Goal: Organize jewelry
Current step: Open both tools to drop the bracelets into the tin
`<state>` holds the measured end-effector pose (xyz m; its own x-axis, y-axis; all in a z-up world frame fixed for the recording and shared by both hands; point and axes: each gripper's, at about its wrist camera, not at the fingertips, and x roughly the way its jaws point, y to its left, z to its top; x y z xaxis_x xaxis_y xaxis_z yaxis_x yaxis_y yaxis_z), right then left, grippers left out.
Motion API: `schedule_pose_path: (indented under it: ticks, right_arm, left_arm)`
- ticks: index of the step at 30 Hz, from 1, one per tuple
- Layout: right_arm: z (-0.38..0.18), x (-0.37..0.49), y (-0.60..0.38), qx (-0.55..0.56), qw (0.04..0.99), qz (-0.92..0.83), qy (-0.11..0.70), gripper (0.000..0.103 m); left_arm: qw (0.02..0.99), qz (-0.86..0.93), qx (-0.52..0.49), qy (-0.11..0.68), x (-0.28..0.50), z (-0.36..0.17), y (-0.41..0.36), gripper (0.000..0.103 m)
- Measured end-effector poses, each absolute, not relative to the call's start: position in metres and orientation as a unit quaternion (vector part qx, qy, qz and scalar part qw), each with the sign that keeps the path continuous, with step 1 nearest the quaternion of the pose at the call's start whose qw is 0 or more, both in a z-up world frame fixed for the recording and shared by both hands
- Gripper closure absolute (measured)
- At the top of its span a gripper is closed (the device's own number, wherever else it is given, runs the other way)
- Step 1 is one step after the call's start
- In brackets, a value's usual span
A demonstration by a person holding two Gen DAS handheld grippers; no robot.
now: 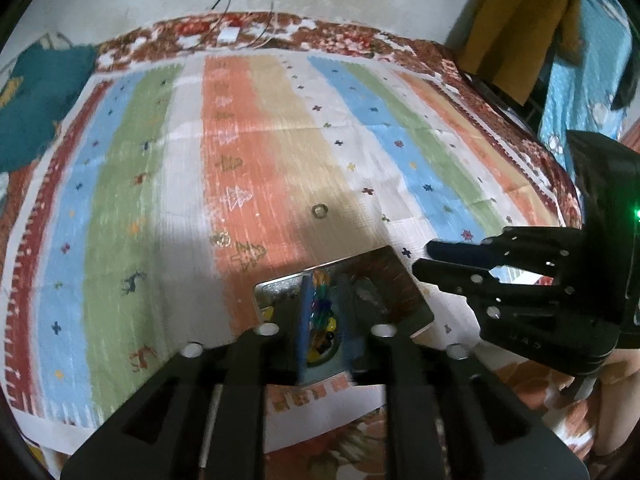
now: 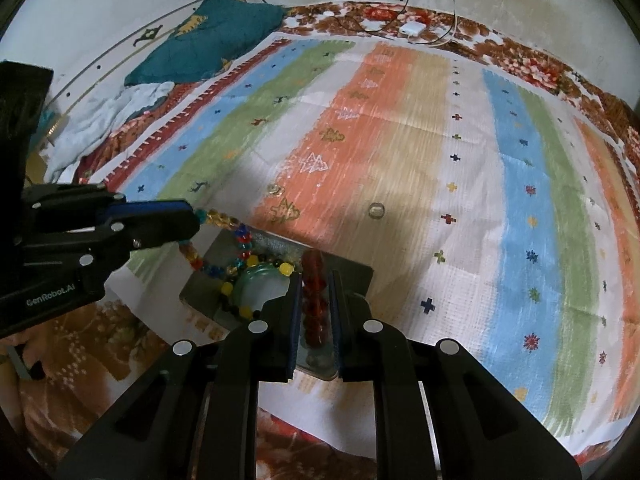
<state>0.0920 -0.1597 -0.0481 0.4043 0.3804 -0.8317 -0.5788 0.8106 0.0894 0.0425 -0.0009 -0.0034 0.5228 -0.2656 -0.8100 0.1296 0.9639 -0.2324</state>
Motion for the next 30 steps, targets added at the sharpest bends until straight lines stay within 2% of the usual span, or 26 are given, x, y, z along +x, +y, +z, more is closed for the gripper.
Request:
schedule_pose_path:
  ticks: [1, 2, 3, 7, 11, 17, 21, 24, 30]
  right_arm:
    - [-0.047, 0.093, -0.161, -0.106, 0.834, 0.283, 0.462, 0.061]
    - [-0.046, 0.095, -0.163, -0.104, 0.838, 0.275, 0.459, 0.053]
    - [-0.046, 0.098, -0.165, -0.103, 0.841, 0.270, 0.458, 0.053]
    - [-0.049, 0.111, -0.172, -0.087, 0.840, 0.253, 0.472, 0.052]
    - [-0.051, 0.119, -0.174, -0.084, 0.841, 0.240, 0.477, 0.040]
    - [-0.054, 0.128, -0.171, -0.086, 0.837, 0.239, 0.485, 0.033]
    - [-0.055, 0.135, -0.170, -0.085, 0.837, 0.234, 0.488, 0.026]
    - [-0.056, 0.140, -0.170, -0.082, 0.838, 0.229, 0.489, 0.020]
    - [-0.062, 0.154, -0.167, -0.090, 0.838, 0.215, 0.494, 0.017]
  left_arm:
    - [0.872, -0.107, -0.073, 0.472, 0.042, -0.003, 0.001, 0.060]
    - [0.874, -0.101, -0.074, 0.470, 0.042, -0.003, 0.003, 0.056]
    - [0.875, -0.095, -0.078, 0.468, 0.043, -0.003, 0.007, 0.056]
    - [0.876, -0.071, -0.097, 0.467, 0.048, -0.005, 0.021, 0.043]
    - [0.873, -0.059, -0.105, 0.472, 0.054, -0.009, 0.029, 0.028]
    - [0.866, -0.045, -0.116, 0.484, 0.063, -0.016, 0.038, 0.011]
    - [0.862, -0.031, -0.117, 0.492, 0.069, -0.022, 0.044, 0.006]
    - [0.857, -0.027, -0.124, 0.500, 0.074, -0.026, 0.048, 0.006]
    - [0.851, -0.017, -0.119, 0.512, 0.088, -0.035, 0.050, 0.006]
